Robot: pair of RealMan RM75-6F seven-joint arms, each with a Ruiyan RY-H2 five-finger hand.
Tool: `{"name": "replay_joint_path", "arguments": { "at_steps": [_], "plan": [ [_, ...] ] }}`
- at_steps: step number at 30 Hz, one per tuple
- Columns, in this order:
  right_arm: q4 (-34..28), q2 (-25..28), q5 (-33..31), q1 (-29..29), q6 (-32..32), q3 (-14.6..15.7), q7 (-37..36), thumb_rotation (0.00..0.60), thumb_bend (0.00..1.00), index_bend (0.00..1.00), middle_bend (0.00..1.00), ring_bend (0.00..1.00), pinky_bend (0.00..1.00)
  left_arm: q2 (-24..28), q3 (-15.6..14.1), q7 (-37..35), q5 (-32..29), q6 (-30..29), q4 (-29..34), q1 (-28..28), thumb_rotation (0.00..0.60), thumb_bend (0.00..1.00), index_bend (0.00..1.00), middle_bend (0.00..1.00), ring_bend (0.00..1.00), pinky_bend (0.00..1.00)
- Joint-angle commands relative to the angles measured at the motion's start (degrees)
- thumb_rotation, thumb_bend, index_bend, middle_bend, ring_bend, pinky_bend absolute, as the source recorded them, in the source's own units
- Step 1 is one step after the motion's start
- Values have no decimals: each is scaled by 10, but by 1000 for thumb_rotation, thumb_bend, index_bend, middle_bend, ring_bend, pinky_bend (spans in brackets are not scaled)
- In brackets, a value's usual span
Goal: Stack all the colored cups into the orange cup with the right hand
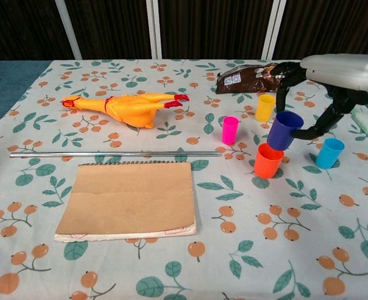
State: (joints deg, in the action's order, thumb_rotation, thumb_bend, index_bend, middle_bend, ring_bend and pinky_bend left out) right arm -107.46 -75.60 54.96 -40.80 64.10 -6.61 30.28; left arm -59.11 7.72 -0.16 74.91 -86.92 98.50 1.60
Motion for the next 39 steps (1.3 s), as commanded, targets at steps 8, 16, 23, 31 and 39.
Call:
{"name": "replay_joint_path", "arguments": {
  "at_steps": [8, 16, 23, 31, 39],
  "plan": [
    [33, -40, 6, 0, 10, 5, 18, 600, 420, 553, 0, 51, 99, 1, 2, -5, -4, 4, -2, 1, 600, 247, 133, 25, 0, 0],
    [48, -62, -1, -6, 7, 3, 32, 600, 421, 553, 0, 51, 99, 2, 2, -7, -4, 3, -1, 1, 600, 247, 133, 25, 0, 0],
    [68, -73, -17, -8, -1, 0, 34, 600, 420, 318, 0, 43, 99, 2, 2, -6, -4, 4, -2, 2, 600, 247, 133, 26, 0, 0],
    [57, -60, -80, -16, -30, 0, 54, 600, 346, 3, 0, 11, 99, 2, 2, -5, -4, 4, -1, 1, 600, 247, 134, 25, 0, 0],
    [41, -48, -85, -11, -18, -4, 48, 600, 343, 0, 0, 11, 99, 3, 2, -6, -4, 3, 0, 1, 600, 247, 133, 25, 0, 0]
  ]
}}
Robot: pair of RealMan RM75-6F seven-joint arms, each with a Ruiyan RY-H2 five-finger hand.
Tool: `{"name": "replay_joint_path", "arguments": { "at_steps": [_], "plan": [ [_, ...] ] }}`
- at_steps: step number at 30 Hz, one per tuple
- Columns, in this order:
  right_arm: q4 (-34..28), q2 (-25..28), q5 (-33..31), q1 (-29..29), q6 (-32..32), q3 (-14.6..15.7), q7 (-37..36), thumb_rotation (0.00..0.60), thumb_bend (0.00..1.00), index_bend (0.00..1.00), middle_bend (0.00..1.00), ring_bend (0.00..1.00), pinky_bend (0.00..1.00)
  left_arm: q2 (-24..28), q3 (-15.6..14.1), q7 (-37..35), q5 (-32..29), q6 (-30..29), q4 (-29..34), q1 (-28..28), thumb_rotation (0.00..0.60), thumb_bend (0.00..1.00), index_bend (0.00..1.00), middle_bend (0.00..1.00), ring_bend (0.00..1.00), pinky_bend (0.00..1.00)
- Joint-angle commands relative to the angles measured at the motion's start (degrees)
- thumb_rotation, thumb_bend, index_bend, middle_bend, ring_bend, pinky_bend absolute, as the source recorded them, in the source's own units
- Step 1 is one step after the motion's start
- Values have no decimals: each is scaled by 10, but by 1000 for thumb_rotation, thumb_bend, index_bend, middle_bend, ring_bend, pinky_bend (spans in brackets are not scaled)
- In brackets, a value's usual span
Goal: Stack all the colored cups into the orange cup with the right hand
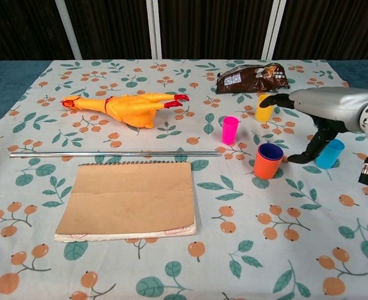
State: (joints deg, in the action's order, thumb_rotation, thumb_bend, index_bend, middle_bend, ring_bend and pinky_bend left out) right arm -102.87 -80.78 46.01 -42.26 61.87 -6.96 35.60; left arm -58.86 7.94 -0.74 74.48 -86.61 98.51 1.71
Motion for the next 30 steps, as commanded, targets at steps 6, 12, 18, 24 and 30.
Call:
{"name": "replay_joint_path", "arguments": {
  "at_steps": [6, 12, 18, 24, 30],
  "plan": [
    [-12, 28, 22, 18, 30, -17, -37, 600, 343, 24, 0, 11, 99, 1, 0, 0, -1, -2, 1, -1, 600, 247, 133, 25, 0, 0],
    [23, 44, -11, -2, 17, -60, -44, 600, 343, 41, 0, 11, 99, -1, 1, 5, -4, -2, 1, -1, 600, 249, 133, 25, 0, 0],
    [102, 30, -80, -54, -33, -97, -17, 600, 343, 69, 0, 11, 99, -3, 2, 10, -7, -3, 0, 0, 600, 258, 133, 26, 0, 0],
    [186, -16, -138, -115, -64, -115, 28, 600, 343, 95, 0, 11, 99, -5, 0, 19, -3, -3, -1, 1, 600, 258, 134, 25, 0, 0],
    [277, -74, -204, -169, -99, -124, 65, 600, 343, 133, 0, 11, 99, -6, 0, 21, -4, -5, -1, 0, 600, 258, 135, 25, 0, 0]
  ]
}}
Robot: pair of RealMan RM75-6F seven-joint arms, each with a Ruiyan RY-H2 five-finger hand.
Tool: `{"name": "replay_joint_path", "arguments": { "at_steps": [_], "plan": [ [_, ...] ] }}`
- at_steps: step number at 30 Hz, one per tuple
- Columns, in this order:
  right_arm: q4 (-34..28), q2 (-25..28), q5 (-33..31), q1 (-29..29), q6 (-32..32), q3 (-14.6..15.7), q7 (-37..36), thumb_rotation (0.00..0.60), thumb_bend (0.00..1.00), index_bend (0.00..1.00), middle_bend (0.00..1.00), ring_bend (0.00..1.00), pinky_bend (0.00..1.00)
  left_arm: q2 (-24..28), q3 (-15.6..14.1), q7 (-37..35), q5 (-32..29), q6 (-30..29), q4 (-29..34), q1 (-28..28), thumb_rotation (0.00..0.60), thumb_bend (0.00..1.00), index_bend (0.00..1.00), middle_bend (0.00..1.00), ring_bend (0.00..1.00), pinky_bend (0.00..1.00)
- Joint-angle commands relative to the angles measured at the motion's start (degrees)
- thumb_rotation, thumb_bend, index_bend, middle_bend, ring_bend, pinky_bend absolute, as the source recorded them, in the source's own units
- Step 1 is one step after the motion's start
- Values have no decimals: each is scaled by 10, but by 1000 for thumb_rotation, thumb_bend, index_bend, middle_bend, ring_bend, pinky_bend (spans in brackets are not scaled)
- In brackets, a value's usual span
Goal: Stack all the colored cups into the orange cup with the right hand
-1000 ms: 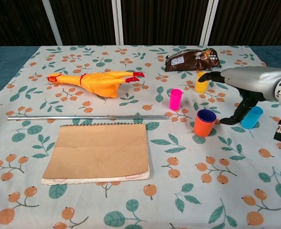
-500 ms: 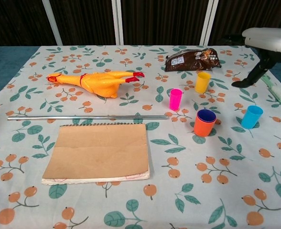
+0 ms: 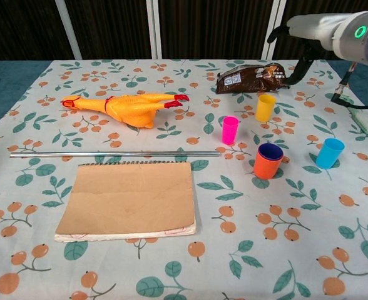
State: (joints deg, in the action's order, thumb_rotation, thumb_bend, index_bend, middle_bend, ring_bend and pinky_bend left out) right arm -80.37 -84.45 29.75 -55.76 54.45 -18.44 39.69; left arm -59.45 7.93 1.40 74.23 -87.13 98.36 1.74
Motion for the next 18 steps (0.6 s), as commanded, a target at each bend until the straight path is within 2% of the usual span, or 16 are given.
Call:
{"name": "replay_joint_path", "arguments": {
  "at_steps": [1, 10, 18],
  "plan": [
    [68, -47, -50, -41, -29, -9, 28, 600, 343, 137, 0, 11, 99, 0, 1, 0, -2, 0, 0, 0, 600, 258, 135, 25, 0, 0],
    [152, -95, -87, -57, -62, 7, 39, 600, 343, 233, 0, 11, 99, 2, -1, 2, 0, -1, 0, -1, 600, 258, 136, 24, 0, 0],
    [192, -119, -77, -56, -82, 21, 28, 600, 343, 289, 0, 11, 99, 1, -2, 9, 1, 0, 1, -1, 600, 258, 138, 24, 0, 0]
  ]
}}
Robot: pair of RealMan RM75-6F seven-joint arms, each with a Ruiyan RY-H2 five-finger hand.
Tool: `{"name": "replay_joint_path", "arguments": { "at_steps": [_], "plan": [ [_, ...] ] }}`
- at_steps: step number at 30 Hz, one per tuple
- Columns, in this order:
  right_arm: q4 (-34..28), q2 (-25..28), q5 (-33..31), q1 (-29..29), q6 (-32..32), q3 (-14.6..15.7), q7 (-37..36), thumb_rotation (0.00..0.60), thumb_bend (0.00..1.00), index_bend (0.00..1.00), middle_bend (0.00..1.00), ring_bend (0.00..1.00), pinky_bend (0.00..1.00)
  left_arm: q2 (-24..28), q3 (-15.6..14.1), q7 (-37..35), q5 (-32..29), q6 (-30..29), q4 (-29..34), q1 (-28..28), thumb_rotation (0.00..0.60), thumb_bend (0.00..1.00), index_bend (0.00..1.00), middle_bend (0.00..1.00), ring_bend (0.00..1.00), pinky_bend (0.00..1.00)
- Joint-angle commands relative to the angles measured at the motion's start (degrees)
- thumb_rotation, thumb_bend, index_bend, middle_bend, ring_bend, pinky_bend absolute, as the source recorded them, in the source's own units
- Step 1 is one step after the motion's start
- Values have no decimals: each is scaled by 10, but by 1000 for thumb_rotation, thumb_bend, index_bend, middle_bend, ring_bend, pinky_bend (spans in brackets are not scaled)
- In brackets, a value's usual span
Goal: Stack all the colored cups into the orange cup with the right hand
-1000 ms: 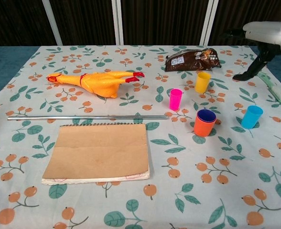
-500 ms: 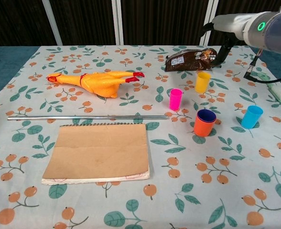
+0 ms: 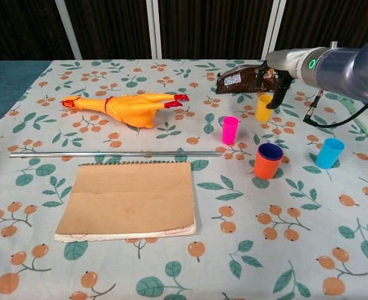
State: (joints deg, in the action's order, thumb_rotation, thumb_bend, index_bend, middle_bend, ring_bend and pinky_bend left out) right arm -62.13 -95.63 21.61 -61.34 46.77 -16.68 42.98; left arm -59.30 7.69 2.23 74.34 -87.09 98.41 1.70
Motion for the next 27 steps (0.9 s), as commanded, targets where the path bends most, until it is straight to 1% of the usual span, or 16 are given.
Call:
{"name": "replay_joint_path", "arguments": {
  "at_steps": [1, 13, 27],
  "plan": [
    [15, -11, 5, 0, -7, 3, -8, 600, 343, 292, 0, 11, 99, 0, 0, 0, -1, -1, 1, 0, 600, 258, 138, 24, 0, 0],
    [70, -42, 21, 0, -15, -1, -34, 600, 342, 325, 0, 11, 99, 2, 3, -3, -6, 1, 1, 0, 600, 258, 139, 24, 0, 0],
    [86, -43, 29, 7, -33, 0, -44, 600, 343, 388, 0, 18, 112, 2, 3, -4, -8, 2, 5, -1, 600, 258, 143, 24, 0, 0]
  ]
}}
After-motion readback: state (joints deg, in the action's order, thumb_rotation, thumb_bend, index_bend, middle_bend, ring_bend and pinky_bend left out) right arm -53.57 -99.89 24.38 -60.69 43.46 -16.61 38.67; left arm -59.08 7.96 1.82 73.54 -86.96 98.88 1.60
